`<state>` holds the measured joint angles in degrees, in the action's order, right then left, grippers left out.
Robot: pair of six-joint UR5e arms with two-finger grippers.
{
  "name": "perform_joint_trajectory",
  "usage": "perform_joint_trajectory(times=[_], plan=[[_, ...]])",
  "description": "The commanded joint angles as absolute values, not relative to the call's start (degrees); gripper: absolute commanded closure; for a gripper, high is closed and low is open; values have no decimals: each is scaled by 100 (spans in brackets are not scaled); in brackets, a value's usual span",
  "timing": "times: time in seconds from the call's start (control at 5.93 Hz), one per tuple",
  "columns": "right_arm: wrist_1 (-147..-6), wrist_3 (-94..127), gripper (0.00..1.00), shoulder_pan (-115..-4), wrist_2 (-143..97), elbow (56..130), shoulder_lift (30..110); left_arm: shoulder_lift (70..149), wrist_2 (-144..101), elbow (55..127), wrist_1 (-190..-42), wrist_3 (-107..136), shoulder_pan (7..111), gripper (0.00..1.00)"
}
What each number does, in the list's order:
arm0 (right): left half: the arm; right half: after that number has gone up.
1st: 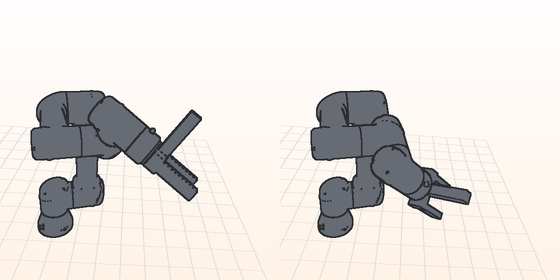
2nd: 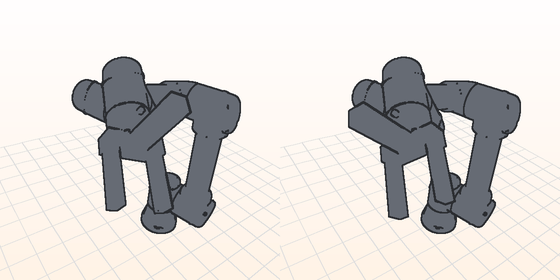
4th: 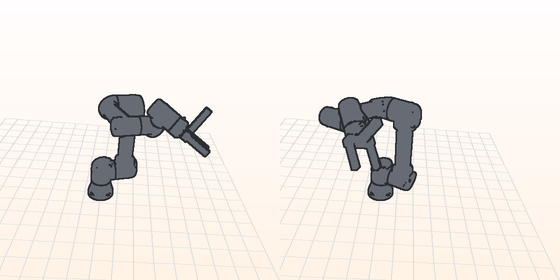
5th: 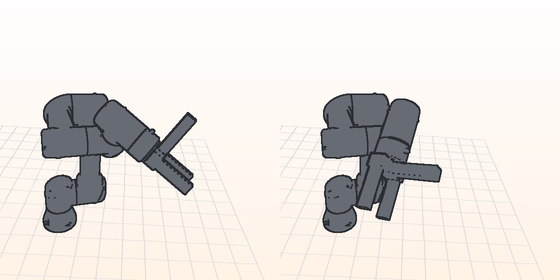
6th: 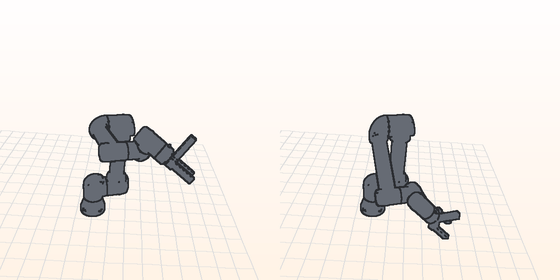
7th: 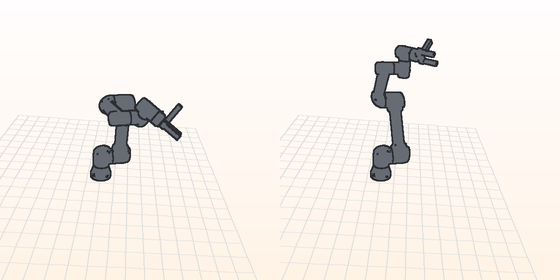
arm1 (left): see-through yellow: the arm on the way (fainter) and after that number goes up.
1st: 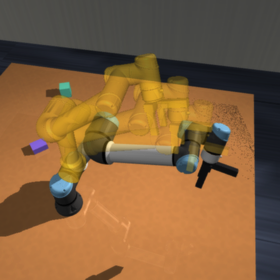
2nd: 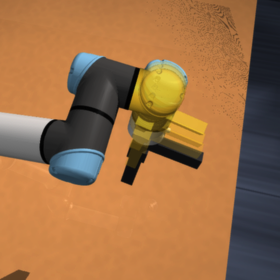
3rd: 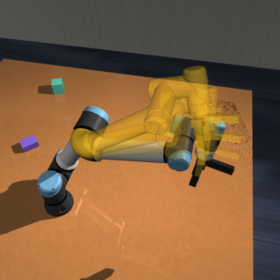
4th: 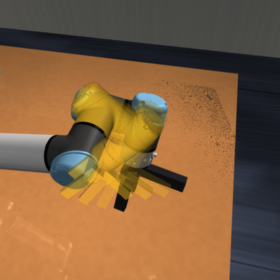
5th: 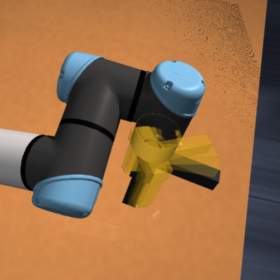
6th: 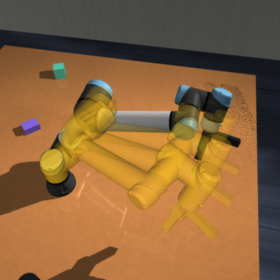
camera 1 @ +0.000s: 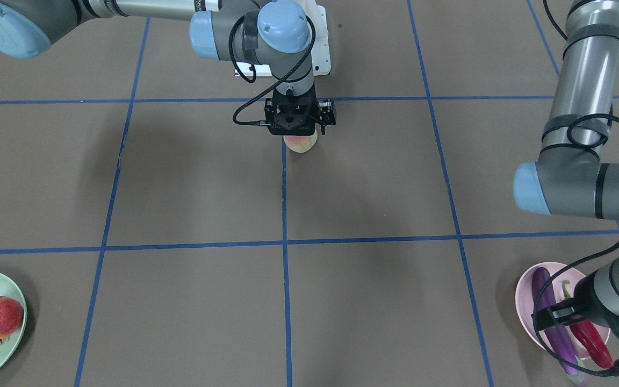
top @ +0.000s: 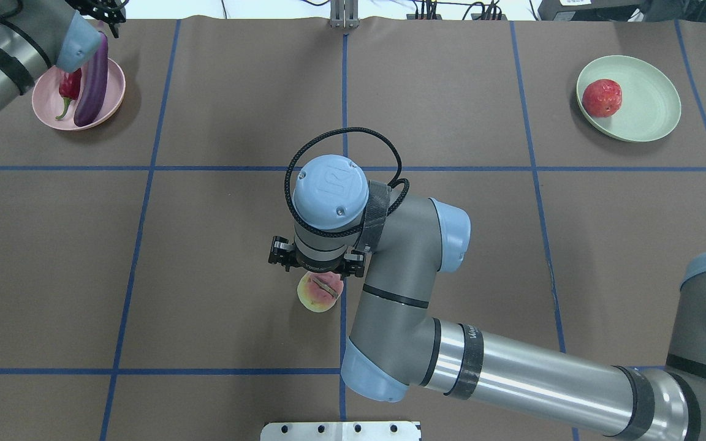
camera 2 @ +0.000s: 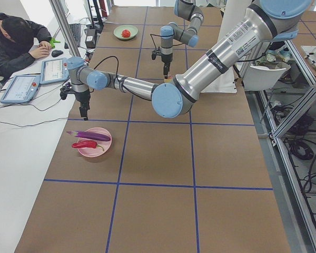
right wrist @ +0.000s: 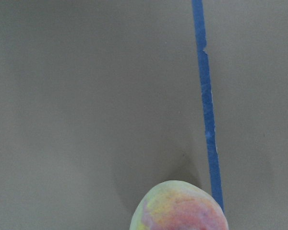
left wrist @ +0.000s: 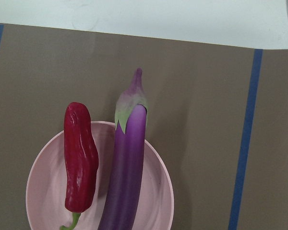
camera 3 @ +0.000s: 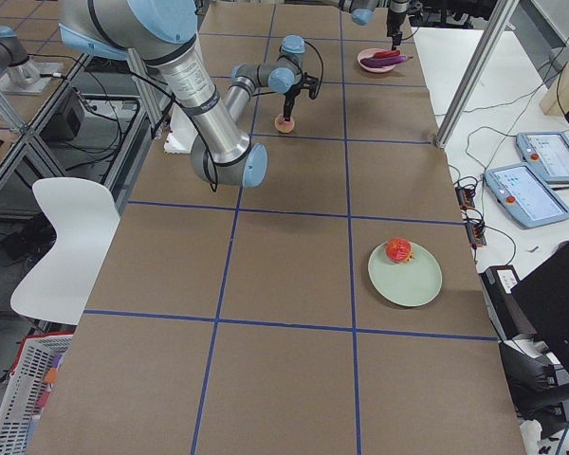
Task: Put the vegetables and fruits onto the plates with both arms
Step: 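Close the right gripper on the peach and lift it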
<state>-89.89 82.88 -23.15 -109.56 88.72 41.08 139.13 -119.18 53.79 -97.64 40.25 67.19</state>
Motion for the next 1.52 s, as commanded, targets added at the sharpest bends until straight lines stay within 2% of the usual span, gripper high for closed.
perform_joint_trajectory(times=[0.0,1.35], plan=[[-9123,8279,0,-2277,-10960,8851,4113,13904,-11918,5379,-9773,4025,6724,0],[-9070,8227,0,-2101,-10863,8569,4140,13896,-11909,5379,-9765,3990,6829,0]])
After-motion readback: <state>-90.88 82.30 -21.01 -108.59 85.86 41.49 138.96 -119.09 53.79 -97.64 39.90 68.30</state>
